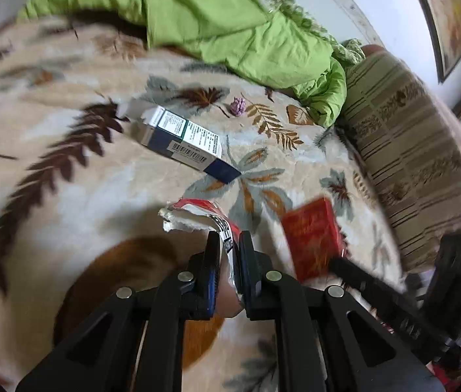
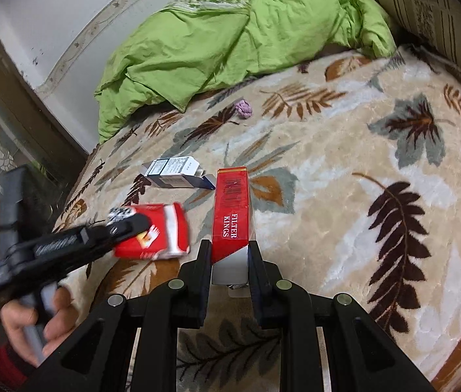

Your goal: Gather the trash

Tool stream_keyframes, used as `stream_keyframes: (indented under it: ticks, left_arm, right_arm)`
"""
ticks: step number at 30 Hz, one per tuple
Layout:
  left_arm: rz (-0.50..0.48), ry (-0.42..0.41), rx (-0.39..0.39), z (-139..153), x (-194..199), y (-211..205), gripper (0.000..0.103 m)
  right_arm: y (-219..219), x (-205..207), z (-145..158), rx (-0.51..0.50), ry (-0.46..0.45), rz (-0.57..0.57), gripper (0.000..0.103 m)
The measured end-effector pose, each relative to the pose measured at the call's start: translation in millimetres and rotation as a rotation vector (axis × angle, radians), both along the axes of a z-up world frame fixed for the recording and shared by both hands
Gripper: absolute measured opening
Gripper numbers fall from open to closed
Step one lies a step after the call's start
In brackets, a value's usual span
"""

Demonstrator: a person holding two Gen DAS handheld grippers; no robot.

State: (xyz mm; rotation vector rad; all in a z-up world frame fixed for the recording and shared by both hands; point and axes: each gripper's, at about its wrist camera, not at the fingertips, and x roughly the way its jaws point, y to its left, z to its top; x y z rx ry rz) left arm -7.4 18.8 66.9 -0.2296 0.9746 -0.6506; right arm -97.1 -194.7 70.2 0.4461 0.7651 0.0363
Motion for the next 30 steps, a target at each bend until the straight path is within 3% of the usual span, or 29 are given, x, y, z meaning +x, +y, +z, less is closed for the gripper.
stream_keyframes:
  ticks: [6,10,18,30]
  left_arm:
    - [0.078,-0.157,0.114,17.9,-66.1,11.0,0.011]
    - [0.126,-0.238,0.195,19.5,-83.3,18.5,0.012]
    - [0.242,-0.300,0.289,15.6,-83.0,25.5,0.012]
    - [0.249,-0.306,0.329,9.0,-77.5,20.6,0.012]
  right_arm:
    - [26.3,-19.2,15.4,-0.093,-0.070,0.032,0.022]
    - [43.3,-31.9,21.2,-0.130,-0.105,0.066,0.022]
    - [56.5,-46.2,25.8,-0.169,-0.134,0.083,0.022]
    - [55.3,-33.5,17.8,-0.146,-0.089,0.086,0.022]
